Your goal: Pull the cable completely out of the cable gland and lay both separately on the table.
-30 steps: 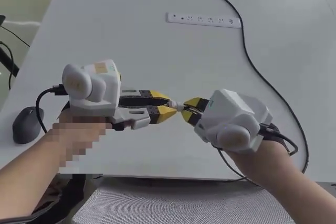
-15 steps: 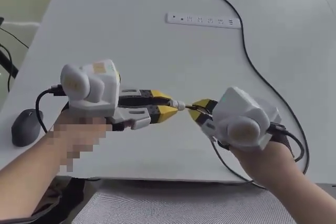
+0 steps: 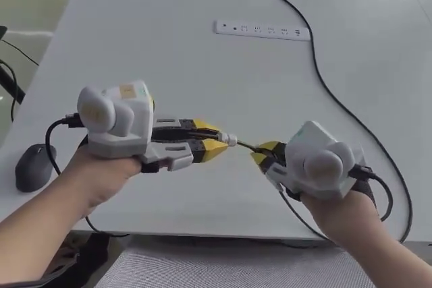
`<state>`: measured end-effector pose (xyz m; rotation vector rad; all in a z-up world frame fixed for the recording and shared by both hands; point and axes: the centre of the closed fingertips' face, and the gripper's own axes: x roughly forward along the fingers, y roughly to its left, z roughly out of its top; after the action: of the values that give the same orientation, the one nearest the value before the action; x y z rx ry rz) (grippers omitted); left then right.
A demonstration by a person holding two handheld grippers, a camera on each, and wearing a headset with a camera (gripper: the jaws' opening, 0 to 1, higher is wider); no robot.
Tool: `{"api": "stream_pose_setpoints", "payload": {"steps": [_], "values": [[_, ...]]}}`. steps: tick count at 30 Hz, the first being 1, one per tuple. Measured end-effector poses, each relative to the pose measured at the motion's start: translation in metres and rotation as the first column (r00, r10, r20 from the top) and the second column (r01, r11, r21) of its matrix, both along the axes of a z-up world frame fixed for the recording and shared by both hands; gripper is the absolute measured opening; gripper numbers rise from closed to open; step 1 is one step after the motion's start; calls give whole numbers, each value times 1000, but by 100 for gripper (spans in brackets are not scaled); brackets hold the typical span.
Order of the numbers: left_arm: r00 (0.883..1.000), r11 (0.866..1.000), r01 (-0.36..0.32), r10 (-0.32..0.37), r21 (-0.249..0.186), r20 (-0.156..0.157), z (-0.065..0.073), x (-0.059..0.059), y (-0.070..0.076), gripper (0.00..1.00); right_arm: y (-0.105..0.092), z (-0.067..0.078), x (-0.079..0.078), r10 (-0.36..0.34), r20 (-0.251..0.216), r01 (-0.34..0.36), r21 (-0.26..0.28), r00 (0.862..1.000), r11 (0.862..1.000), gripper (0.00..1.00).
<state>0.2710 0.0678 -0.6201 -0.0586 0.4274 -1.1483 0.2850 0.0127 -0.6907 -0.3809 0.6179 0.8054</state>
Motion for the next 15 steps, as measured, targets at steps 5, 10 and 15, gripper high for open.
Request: {"api": "stream_pose_setpoints", "payload": {"steps": [5,10,15], "values": [[1000,1000,-1,1,1,-2,-1,0,0,15,-9,-8,0,-41,-42,43,28,998,999,1],[1000,1000,0,0,2,-4,-2,0,-1,15,-10,-13,1,-74,-82,79,60,994,995,1],[1000,1000,-2,2,0,-6,-2,0,-1,15,-8,-14,-1,-84,-103,92,71,991,993,1]]}}
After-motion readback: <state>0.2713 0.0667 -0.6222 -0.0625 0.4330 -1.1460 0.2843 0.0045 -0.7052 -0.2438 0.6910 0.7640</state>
